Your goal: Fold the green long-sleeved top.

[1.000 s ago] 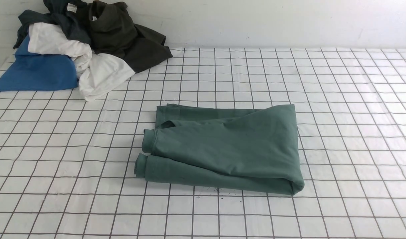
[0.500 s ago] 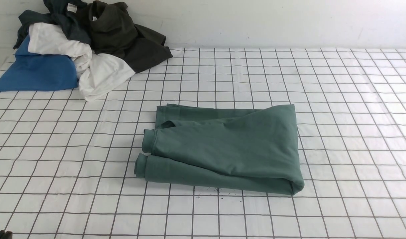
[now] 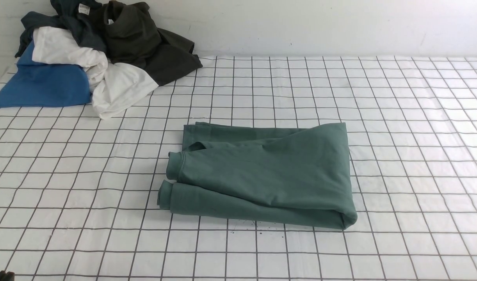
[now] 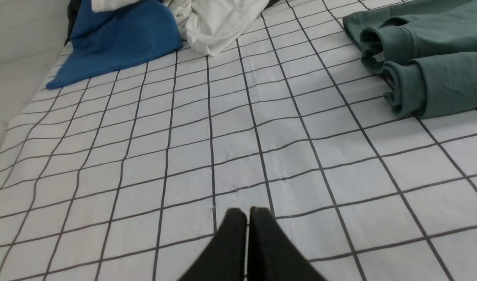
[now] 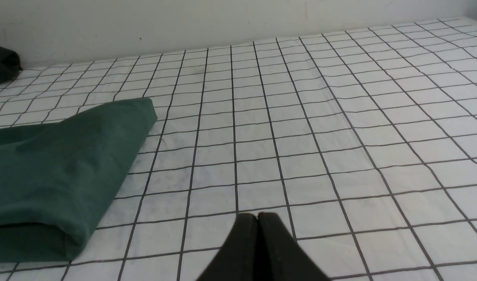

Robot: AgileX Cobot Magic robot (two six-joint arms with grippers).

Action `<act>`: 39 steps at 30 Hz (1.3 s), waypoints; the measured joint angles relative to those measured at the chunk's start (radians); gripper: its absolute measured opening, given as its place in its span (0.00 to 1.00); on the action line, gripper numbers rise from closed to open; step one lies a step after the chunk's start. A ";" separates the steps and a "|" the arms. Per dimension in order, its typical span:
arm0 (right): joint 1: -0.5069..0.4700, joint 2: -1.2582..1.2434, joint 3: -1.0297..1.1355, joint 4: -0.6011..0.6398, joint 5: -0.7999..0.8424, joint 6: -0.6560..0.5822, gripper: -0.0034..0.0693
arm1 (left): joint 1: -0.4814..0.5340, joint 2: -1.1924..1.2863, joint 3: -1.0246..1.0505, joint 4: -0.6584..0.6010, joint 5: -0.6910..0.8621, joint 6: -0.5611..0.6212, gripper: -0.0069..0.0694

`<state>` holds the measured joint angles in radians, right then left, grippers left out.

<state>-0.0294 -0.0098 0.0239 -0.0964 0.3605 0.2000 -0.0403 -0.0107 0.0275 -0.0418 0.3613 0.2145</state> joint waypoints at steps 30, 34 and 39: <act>0.000 0.000 0.000 0.000 0.000 0.000 0.03 | 0.117 0.000 0.000 -0.089 0.002 0.000 0.08; 0.000 0.000 0.000 0.000 0.000 0.000 0.03 | 0.117 0.000 0.000 -0.090 0.002 0.000 0.08; 0.000 0.000 0.000 0.000 0.000 0.000 0.03 | 0.117 0.000 0.000 -0.090 0.002 0.000 0.08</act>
<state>-0.0294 -0.0098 0.0239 -0.0966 0.3605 0.2000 0.0763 -0.0107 0.0275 -0.1319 0.3634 0.2145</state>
